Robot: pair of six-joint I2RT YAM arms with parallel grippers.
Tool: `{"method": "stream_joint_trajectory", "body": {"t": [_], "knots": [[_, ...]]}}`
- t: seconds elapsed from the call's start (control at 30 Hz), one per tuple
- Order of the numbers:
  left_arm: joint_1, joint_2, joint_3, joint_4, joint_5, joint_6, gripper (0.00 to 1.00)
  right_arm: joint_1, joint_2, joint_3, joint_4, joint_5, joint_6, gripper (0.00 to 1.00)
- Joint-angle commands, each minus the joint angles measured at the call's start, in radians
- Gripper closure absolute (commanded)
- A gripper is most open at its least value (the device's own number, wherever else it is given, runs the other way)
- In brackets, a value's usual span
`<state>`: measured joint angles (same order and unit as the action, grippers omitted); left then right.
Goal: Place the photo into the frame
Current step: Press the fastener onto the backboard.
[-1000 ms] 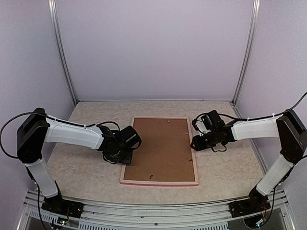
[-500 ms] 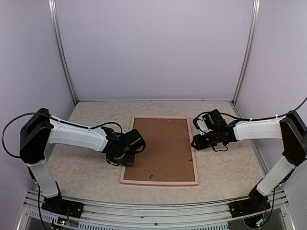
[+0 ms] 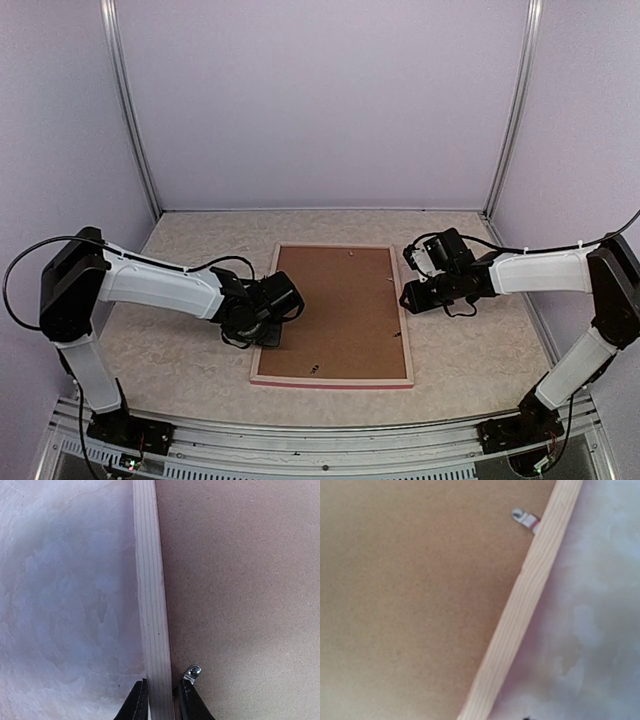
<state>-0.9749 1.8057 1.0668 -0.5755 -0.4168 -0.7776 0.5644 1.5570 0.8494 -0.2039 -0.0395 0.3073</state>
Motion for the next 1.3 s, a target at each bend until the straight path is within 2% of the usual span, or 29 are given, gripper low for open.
{"method": "stream_joint_trajectory", "body": {"t": [0.0,0.43,0.53,0.67,0.73,1.03,1.27], "knots": [[0.017,0.064,-0.108,-0.103,0.095,-0.023,0.80,-0.012,-0.031,-0.012,0.001,0.007,-0.005,0.65],[0.087,-0.073,-0.204,0.069,0.195,-0.020,0.81,-0.011,-0.029,-0.012,0.001,0.008,-0.008,0.65],[0.090,-0.098,-0.204,0.089,0.201,-0.017,0.72,-0.011,-0.027,-0.012,0.002,0.007,-0.009,0.65],[0.090,-0.148,-0.207,0.120,0.216,-0.017,0.54,-0.012,-0.022,-0.011,0.004,0.002,-0.007,0.64],[0.090,-0.160,-0.208,0.124,0.217,-0.013,0.50,-0.011,-0.022,-0.012,0.006,0.001,-0.007,0.65],[0.079,-0.119,-0.192,0.131,0.204,0.015,0.48,-0.011,-0.021,-0.009,0.004,0.003,-0.010,0.64],[0.070,-0.044,-0.122,0.084,0.122,0.076,0.53,-0.011,-0.022,-0.004,-0.003,0.006,-0.013,0.65]]}}
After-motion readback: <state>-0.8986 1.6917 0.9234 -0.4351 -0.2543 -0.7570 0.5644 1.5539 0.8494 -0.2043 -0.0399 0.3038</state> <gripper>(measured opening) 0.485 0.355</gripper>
